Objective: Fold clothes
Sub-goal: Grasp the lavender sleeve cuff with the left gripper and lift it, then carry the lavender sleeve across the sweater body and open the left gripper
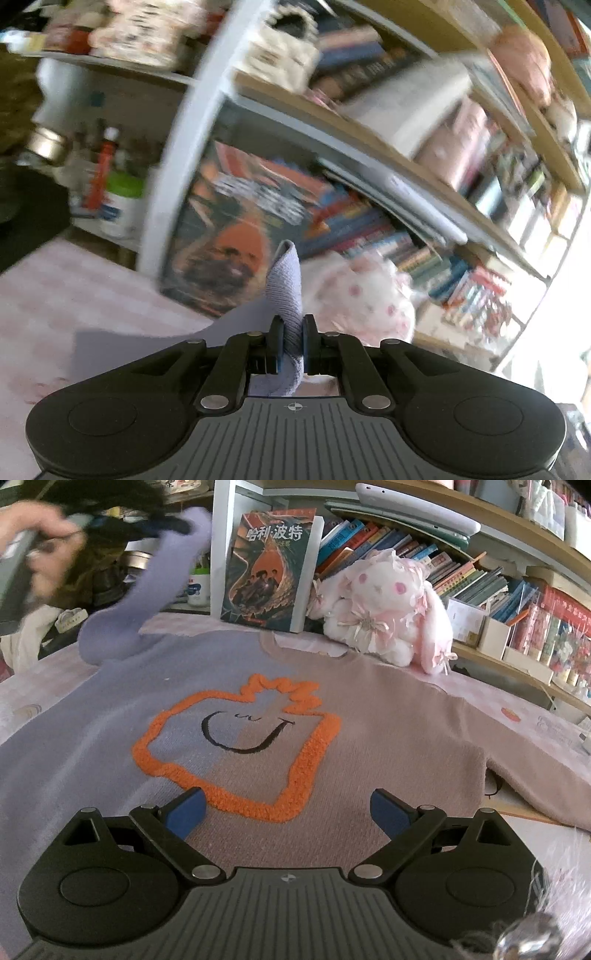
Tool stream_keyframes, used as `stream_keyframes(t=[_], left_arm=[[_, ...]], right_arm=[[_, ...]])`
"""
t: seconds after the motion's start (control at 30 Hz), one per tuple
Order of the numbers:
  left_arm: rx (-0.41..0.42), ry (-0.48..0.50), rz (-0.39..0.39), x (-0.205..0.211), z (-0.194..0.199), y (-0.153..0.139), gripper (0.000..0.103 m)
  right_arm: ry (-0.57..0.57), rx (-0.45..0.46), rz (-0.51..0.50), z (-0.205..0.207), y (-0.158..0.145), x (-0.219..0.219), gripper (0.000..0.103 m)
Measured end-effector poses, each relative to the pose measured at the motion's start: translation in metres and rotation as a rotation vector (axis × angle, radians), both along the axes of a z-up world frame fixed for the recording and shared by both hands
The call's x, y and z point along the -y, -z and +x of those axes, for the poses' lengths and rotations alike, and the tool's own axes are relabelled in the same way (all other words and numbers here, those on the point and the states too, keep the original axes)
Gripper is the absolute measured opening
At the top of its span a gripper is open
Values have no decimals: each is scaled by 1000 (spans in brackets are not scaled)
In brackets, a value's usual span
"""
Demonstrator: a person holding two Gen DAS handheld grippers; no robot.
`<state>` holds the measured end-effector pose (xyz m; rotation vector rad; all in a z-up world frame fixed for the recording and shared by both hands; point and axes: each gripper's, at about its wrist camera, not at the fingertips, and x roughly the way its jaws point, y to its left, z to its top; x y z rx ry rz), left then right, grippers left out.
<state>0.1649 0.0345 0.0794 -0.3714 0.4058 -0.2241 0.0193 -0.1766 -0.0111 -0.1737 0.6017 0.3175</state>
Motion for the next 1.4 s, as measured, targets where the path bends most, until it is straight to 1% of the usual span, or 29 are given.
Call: stream_keyframes(t=[0.13, 0.33, 0.47, 0.5, 0.53, 0.57, 0.6, 0.63, 0.67, 0.7, 0.77, 0.83, 0.87, 0.97, 1.03, 1.1, 1.13, 1.17, 1.27, 1.4], left_arm=[[-30, 32, -5, 33, 9, 15, 8], [-70, 65, 28, 69, 14, 35, 8], [-105, 65, 75, 88, 22, 49, 9], [-118, 62, 87, 93, 24, 53, 10], [-145, 68, 89, 97, 26, 57, 11], [-172, 74, 91, 100, 28, 62, 17], [-199, 80, 92, 104, 31, 67, 29], [-226, 85, 94, 108, 33, 72, 36], [-252, 91, 96, 111, 36, 77, 46], [-261, 112, 104, 114, 34, 79, 50], [-241, 158, 122, 117, 25, 78, 51], [-196, 205, 149, 114, 11, 71, 51], [-168, 226, 174, 110, 1, 66, 51], [-109, 233, 278, 89, -31, 59, 55], [-83, 195, 367, 70, -48, 58, 55], [-84, 134, 455, 54, -56, 57, 54], [-92, 113, 473, 49, -56, 56, 54], [-96, 118, 465, 45, -55, 55, 53], [-85, 206, 427, 59, -47, 52, 54], [-46, 357, 514, 115, -32, 57, 54]], right_arm=[[0, 0, 0, 0, 0, 0, 96], [-2, -1, 2, -1, 0, 1, 96], [-3, -2, 5, -1, 0, 1, 96], [-3, -3, 7, 0, -1, 2, 96], [-2, -4, 10, 0, -1, 2, 96], [0, -6, 13, 0, -1, 3, 96], [2, -8, 16, 1, -1, 3, 96], [3, -10, 20, 1, -1, 4, 96], [5, -11, 23, 2, 0, 4, 96], [7, -13, 27, 2, -1, 5, 96], [14, -15, 33, 3, 0, 6, 96], [21, -17, 38, 3, 0, 8, 96], [23, -19, 40, 4, 0, 8, 96], [26, -19, 41, 4, 0, 9, 96], [26, -17, 34, 4, 0, 8, 96], [24, -12, 15, 3, 0, 5, 96], [23, -6, 3, 2, 0, 3, 96], [21, 1, -8, 1, 0, 2, 96], [16, 11, -21, -1, -1, 0, 96], [18, 15, -26, -2, -1, 0, 96]])
